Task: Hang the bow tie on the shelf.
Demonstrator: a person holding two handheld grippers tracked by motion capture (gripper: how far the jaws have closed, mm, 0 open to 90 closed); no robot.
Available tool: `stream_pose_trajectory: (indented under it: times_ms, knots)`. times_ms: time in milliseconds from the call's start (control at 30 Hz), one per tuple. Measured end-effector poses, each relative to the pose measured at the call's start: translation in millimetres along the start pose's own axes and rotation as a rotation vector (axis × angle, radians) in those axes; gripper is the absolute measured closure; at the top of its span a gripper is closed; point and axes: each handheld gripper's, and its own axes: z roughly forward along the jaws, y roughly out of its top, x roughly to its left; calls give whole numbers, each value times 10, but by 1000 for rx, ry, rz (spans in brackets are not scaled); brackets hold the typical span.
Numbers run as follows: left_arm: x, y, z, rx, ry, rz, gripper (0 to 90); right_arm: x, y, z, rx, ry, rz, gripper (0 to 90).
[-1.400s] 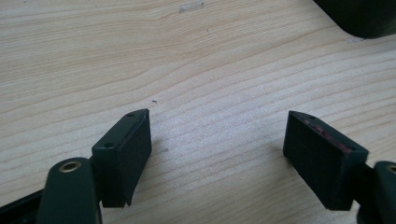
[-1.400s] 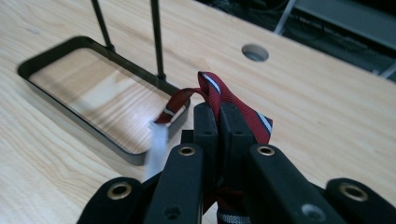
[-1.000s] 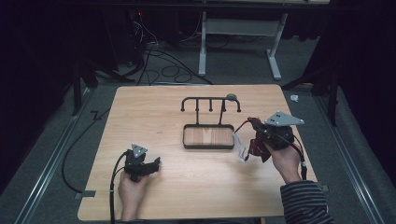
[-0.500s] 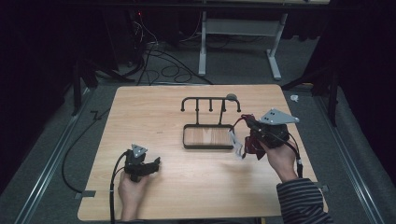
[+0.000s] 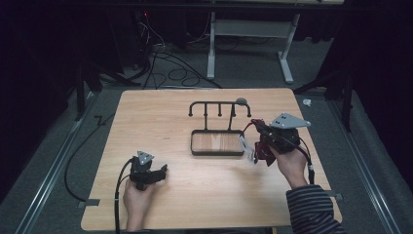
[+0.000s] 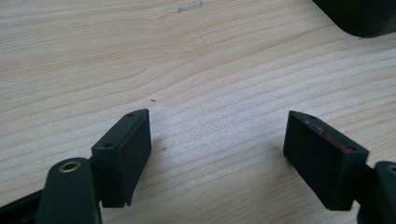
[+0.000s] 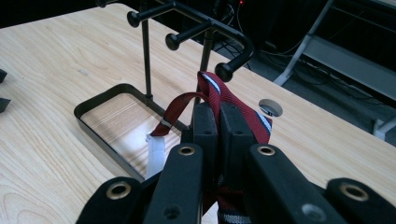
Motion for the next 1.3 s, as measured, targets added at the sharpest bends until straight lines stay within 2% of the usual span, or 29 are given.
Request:
stream_pose_trajectory:
  times_ms: [500, 1100, 1300]
  knots:
    - [0, 0, 0, 0, 0, -1, 240, 33, 87, 41, -5, 24, -11, 882]
    - [0, 0, 0, 0, 0, -1, 240, 90, 353, 159, -20, 57, -47, 882]
    - [0, -1, 0, 0, -1, -2, 240, 102, 414, 222, -16, 67, -41, 882]
